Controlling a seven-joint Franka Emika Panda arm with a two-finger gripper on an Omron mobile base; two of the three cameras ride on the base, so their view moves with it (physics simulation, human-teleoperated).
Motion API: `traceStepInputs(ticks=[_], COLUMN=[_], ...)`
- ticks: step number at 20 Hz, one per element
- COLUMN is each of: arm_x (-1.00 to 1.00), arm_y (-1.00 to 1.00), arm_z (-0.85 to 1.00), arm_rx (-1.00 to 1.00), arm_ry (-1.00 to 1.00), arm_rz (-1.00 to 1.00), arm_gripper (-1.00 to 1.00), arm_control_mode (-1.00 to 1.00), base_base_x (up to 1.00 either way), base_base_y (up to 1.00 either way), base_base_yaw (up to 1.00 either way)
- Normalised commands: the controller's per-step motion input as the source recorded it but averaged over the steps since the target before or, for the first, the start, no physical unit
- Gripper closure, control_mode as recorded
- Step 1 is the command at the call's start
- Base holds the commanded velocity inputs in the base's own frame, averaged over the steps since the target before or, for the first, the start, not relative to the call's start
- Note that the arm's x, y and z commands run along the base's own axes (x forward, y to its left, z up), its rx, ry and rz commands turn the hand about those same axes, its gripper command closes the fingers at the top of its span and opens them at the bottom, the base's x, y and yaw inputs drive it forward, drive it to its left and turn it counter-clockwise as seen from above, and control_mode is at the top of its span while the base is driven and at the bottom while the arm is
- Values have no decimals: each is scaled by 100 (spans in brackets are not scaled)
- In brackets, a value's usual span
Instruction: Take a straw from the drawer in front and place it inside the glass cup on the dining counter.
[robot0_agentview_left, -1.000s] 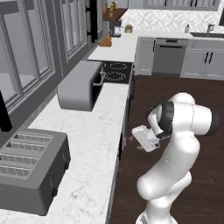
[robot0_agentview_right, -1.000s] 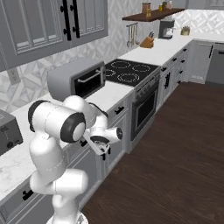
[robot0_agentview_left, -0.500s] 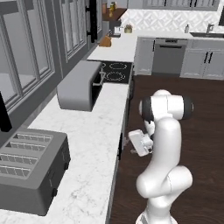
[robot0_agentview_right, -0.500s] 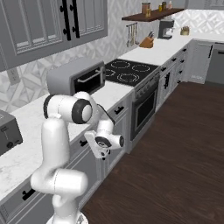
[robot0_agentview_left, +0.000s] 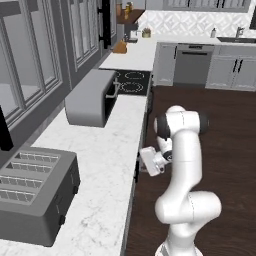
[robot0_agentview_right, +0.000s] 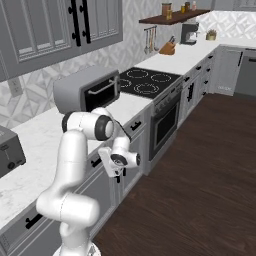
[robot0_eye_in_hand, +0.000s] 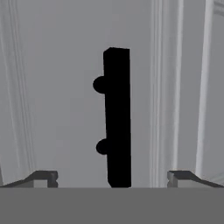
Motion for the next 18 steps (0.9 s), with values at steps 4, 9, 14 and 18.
traceStepInputs(ticks=[4,9,14,18], arm_x=[44,35,19,15], arm_y=[6,10,46,50], arm_z=[-25,-26,-20,-24], arm_rx=[4,2,0,0], arm_ry=[0,0,0,0], arm_rz=[0,0,0,0], arm_gripper=[-100,-100,-100,100], arm_control_mode=[-100,-100,-100,-100], base_base_x=[0,0,0,0], base_base_y=[0,0,0,0], base_base_yaw=[0,0,0,0])
